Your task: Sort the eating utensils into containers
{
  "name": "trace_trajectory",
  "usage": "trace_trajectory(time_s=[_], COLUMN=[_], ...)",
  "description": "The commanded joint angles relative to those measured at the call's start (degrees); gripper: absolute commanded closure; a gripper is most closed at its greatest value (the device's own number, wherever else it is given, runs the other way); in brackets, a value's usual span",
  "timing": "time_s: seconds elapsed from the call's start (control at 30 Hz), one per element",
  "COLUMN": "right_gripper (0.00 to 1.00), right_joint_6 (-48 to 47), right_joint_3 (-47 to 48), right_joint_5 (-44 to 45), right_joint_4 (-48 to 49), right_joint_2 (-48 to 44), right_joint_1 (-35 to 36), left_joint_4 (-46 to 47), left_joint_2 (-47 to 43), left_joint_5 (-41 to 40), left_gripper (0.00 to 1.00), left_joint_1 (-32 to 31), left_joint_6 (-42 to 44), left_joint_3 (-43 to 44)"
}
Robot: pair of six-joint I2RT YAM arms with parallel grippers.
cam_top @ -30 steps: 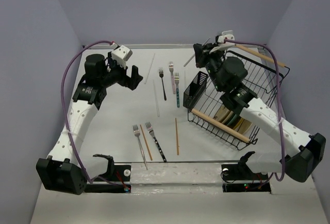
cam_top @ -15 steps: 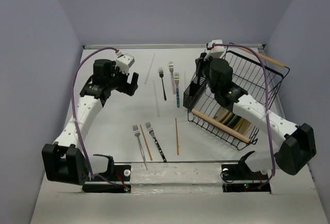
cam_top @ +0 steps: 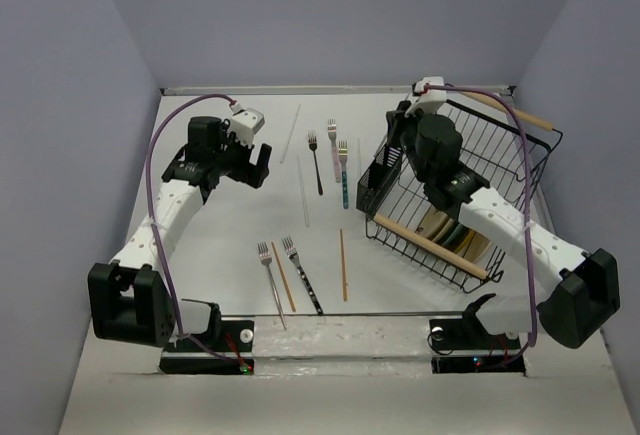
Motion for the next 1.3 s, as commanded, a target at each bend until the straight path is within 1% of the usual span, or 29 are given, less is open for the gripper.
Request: trace_trajectory(time_s=[0.0, 0.2, 0.43, 0.6, 0.77, 1.0, 1.27], right_gripper=[1.0, 1.0, 1.0, 1.0, 1.0, 0.99, 0.99], right_joint_6=[-4.4, -5.99, -4.41, -1.34, 2.53, 3.77, 5.79], right_joint_3=[4.44, 3.13, -0.74, -1.53, -2.76, -2.94, -1.97], right_joint_5=[2.0, 3.76, 3.68, 0.69, -1.5, -4.15, -7.49], right_joint_4=[0.5, -0.73, -0.82, -0.99, -0.99, -1.34, -1.43], right_joint_2=[-4.22, -6.69, -6.78, -3.27, -1.16, 4.29, 7.55], right_joint_1=[-0.6, -0.6, -0.6, -1.13, -3.23, -6.31, -9.56], left_joint_4=[1.62, 1.79, 2.15, 2.06, 1.97, 2.06, 2.24], left_joint_2=[0.07, 0.51, 1.74, 1.57, 1.13, 1.13, 1.22], left_joint_5=[1.15, 0.97, 1.5, 1.24, 0.97, 0.53, 0.27], left_gripper=[0.01, 0.01, 0.01, 0.01, 0.01, 0.01, 0.01], left_joint_1=[0.27, 0.27, 0.27, 0.27, 0.27, 0.27, 0.27], left_joint_6=[0.17, 0.26, -0.35, -0.27, 0.26, 0.88, 1.32], left_joint_3=[-0.44, -0.35, -0.18, -0.35, -0.71, -0.97, -1.15])
